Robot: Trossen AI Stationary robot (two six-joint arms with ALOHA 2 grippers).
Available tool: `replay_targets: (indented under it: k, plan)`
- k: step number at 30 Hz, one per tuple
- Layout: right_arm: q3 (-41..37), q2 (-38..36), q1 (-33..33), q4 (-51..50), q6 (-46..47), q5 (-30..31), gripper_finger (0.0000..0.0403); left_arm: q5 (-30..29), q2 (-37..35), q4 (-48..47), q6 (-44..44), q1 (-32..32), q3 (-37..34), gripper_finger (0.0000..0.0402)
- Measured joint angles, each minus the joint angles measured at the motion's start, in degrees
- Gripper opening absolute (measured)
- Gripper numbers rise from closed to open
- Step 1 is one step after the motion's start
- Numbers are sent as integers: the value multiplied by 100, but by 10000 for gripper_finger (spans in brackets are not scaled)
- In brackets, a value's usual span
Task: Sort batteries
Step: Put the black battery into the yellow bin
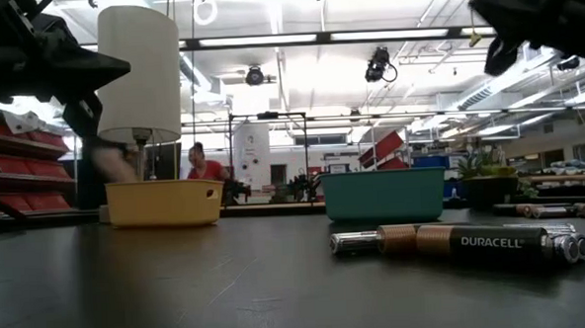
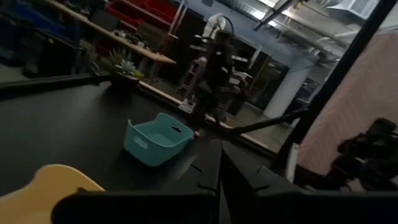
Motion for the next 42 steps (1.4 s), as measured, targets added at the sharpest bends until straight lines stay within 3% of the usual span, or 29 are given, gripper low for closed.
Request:
replay_targets:
  k: [5, 8, 14, 18, 21, 26, 32, 37, 42]
  plan:
    - [1015, 795, 385, -1664, -1041, 747, 122, 216, 0, 2, -326, -2, 1, 21]
    - [1833, 1368, 660, -3008, -1342, 1030, 148, 253, 0, 0, -150, -2, 2, 21]
    - [3365, 2626, 1404, -5388, -1711, 2350, 141, 248, 0, 56, 488, -2, 2, 21]
    - [3924, 3644, 1985, -6889, -1210, 3244, 125, 213, 0, 136, 581, 0, 2, 21]
    - [3957, 4334, 2386, -7153, -986, 3281, 121, -110, 27, 107, 824, 0, 0, 21]
    - [3982, 5165, 2755, -7096, -471, 3524, 119, -1179, 196, 147, 974, 4, 0, 21]
    - [4025, 5666, 3095, -7101, 194, 3671, 129, -1221, 389, 135, 1561, 4, 208, 29]
    - [4025, 5886, 3385, -7405, 796, 3686, 157, -1169, 659, 85, 2122, 4, 365, 86]
    - [4025, 5913, 3485, -7940, 1557, 3688, 182, -937, 975, 96, 2124, 6, 387, 155]
